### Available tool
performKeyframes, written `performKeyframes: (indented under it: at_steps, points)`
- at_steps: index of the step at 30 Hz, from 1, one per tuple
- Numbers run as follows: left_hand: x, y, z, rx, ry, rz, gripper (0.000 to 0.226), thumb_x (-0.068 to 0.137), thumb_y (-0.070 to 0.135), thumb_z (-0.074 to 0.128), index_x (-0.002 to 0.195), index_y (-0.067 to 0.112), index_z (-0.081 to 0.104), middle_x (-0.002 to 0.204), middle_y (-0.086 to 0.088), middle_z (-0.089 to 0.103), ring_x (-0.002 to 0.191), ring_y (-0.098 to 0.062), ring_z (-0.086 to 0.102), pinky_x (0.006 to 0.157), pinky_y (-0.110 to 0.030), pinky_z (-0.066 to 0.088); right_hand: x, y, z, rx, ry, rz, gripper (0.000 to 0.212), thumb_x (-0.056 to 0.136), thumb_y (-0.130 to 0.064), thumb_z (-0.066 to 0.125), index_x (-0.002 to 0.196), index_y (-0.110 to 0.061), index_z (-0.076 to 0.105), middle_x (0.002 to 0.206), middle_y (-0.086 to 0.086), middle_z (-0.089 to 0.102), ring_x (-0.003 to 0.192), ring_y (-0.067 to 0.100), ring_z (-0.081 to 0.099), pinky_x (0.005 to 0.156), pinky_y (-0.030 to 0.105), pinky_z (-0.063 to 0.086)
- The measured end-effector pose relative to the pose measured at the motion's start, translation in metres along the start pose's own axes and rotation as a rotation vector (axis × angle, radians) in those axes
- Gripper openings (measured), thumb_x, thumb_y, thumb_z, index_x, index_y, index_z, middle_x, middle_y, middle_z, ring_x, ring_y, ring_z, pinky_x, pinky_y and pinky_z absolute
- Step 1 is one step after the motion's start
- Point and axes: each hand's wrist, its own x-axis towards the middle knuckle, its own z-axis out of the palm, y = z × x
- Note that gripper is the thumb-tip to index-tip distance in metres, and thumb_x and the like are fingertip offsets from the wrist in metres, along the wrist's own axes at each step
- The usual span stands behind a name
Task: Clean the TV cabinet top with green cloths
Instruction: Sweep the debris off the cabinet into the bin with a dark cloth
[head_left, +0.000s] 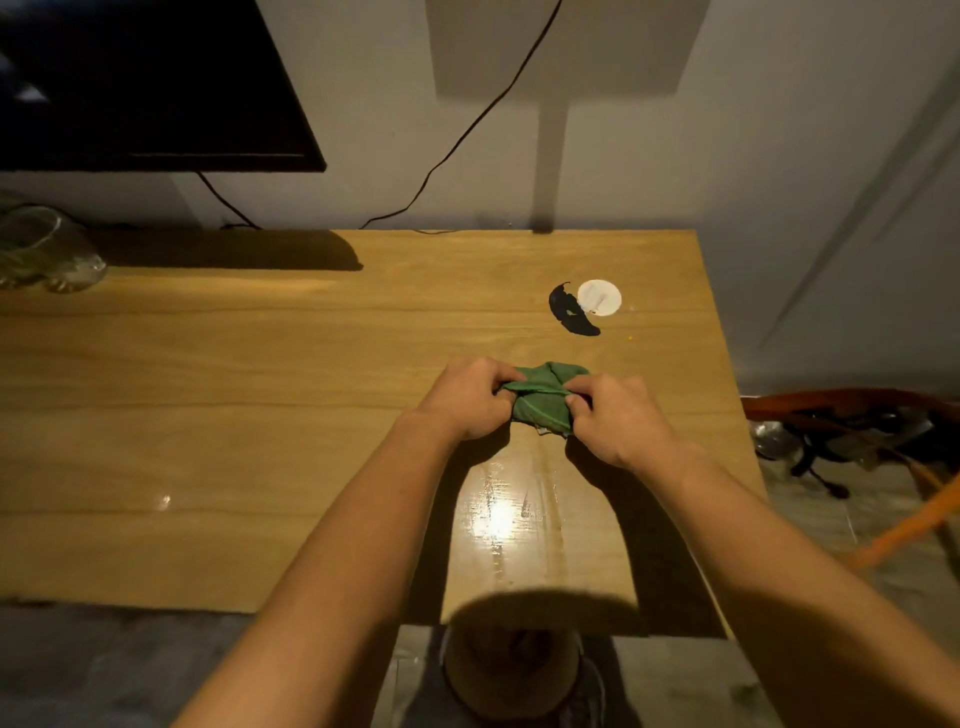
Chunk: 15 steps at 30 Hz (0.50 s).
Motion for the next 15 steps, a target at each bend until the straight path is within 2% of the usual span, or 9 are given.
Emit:
performKeyframes:
  at_steps: [7,15]
  points:
    - [-0.067,-0.013,0.013,0.000,-0.053,-0.024,0.034,0.090,0.018,0.056,0.119,0.030,0.069,0.109,-0.002,0.072,0.101,-0.021,0.063,0.093,-0.026,0.048,-0.069,-0.016,0.029,0.023,-0.010,0.056,0.029,0.098,-0.025,0.050,0.119,-0.023,0.069,0.110,0.011,0.072,0.106,0.031,0.061,0.096,0.036,0.049]
    - [-0.153,-0.022,0.046,-0.035,-0.053,-0.094,0.036,0.086,0.021,0.055,0.117,0.031,0.070,0.117,-0.005,0.071,0.109,-0.026,0.062,0.099,-0.034,0.048,-0.145,-0.029,0.053,-0.023,-0.091,0.040,0.026,0.096,-0.024,0.051,0.114,-0.024,0.071,0.106,0.007,0.074,0.103,0.029,0.064,0.090,0.034,0.048]
